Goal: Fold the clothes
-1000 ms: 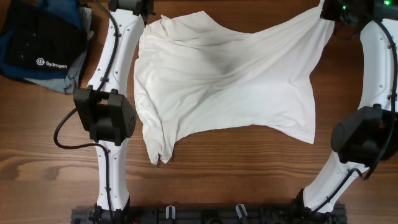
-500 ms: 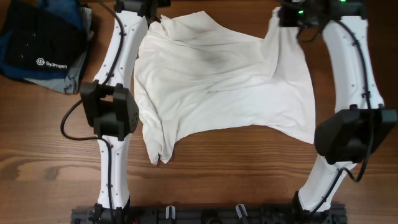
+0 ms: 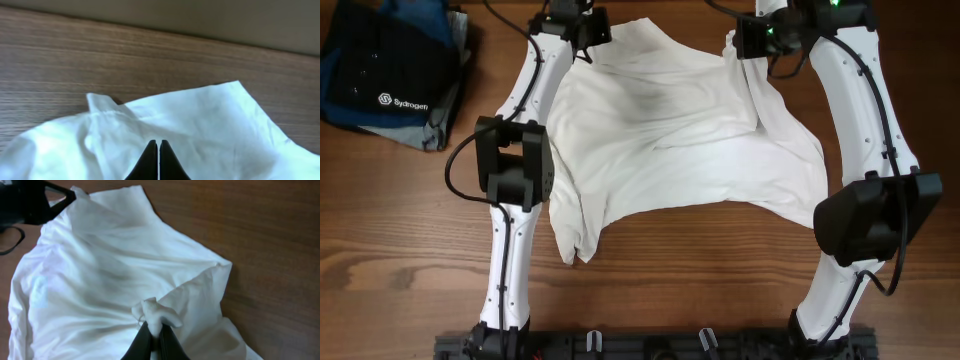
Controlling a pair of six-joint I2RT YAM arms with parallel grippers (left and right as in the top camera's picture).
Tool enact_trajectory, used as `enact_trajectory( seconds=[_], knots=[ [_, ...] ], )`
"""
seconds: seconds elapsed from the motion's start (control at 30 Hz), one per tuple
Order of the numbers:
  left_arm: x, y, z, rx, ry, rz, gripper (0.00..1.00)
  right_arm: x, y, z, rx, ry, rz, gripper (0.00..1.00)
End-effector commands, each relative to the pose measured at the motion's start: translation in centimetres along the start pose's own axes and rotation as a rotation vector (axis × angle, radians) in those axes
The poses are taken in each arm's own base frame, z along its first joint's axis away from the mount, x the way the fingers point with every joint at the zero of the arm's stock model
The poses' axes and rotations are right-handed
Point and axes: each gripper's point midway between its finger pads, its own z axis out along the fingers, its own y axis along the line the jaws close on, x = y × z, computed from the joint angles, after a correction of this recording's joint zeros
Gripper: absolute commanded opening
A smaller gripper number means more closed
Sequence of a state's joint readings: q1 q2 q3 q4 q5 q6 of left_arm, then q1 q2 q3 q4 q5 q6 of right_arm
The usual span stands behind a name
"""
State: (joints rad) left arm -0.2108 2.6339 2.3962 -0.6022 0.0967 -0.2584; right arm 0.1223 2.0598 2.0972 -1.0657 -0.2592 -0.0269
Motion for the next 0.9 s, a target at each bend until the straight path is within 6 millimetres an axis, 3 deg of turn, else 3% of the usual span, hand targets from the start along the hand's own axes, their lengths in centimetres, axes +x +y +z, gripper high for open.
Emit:
enact_trajectory(
  seconds=[0.0,0.2,0.47,0.57,0.7,0.87],
  knots=[
    [1.8,-1.4,2.0,0.04,0.025,-0.022,0.04,-0.7,2.2,-1.8,-0.036,-0.033,-0.032,0.04],
    [4.4,-1.8,3.7,0.051,0.085,-0.025,0.04,-0.3,3.9,-1.5,-0.055,-0.019,-0.072,0.04],
    [8.6,1.0,3.4,-0.052,0.252,-0.078,0.04,-0.5,4.2,-1.4,-0.053,-0.027,-0.093,0.04],
    [11.2,3.8,2.1,-0.161,0.364,-0.138,0.04,-0.6,4.1,-1.4,-0.048,-0.03,-0.093,0.04],
    [16.4,6.7,-1.1,-0.284,0.603,-0.218,0.04,-0.9,3.9,-1.4,-0.031,-0.043,-0.097,0.03],
    [20.9,7.8,-5.9,-0.397,0.849,-0.285,0.04,-1.4,3.9,-1.4,-0.031,-0.062,-0.1,0.04]
  ],
)
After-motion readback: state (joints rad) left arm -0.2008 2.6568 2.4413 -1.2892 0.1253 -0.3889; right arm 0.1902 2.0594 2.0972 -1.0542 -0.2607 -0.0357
